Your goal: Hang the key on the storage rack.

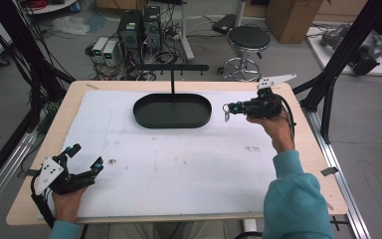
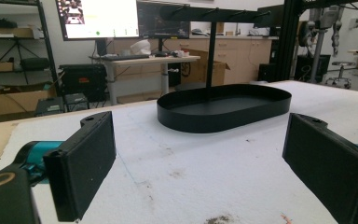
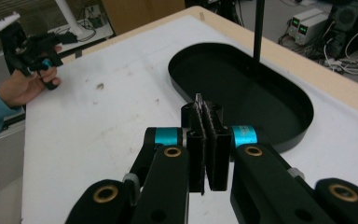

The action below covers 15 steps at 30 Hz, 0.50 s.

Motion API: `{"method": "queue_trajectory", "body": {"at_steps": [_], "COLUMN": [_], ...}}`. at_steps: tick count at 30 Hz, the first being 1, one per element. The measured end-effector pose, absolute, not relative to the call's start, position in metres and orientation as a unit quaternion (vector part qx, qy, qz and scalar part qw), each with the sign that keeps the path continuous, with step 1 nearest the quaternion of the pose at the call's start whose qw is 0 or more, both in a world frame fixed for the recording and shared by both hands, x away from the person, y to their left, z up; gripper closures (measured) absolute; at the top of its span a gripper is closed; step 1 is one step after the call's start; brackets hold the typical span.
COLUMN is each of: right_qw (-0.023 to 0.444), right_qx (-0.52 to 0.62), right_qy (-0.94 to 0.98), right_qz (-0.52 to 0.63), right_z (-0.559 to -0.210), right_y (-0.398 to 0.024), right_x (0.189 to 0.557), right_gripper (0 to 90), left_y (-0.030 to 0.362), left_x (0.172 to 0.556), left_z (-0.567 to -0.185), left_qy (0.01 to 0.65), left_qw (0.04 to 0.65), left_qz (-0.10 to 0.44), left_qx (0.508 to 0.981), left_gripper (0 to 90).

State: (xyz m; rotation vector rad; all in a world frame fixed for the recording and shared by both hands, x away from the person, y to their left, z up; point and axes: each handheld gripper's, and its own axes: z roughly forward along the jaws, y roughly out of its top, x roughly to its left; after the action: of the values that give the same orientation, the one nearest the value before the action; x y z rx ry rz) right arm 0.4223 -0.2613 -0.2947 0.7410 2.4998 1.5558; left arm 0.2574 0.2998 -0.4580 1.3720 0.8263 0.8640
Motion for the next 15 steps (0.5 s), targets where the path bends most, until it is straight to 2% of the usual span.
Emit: {"method": "queue_trajectory", "body": {"at_steps": [15], "right_qw": [0.068], "right_qx": [0.228], "right_qy": [0.827], "right_qz": [0.51], "right_z": [-0.265], "right_y": [-0.242], "right_x": [0.466], "right_gripper": [89.1], "left_y": [0.3], "left_x": [0.257], "left_z": [-0.458], "left_qy": [0.358], "left_qw": [0.614], "left_qz": [0.375], "left_qx": [0.595], "left_gripper": [9.9]}}
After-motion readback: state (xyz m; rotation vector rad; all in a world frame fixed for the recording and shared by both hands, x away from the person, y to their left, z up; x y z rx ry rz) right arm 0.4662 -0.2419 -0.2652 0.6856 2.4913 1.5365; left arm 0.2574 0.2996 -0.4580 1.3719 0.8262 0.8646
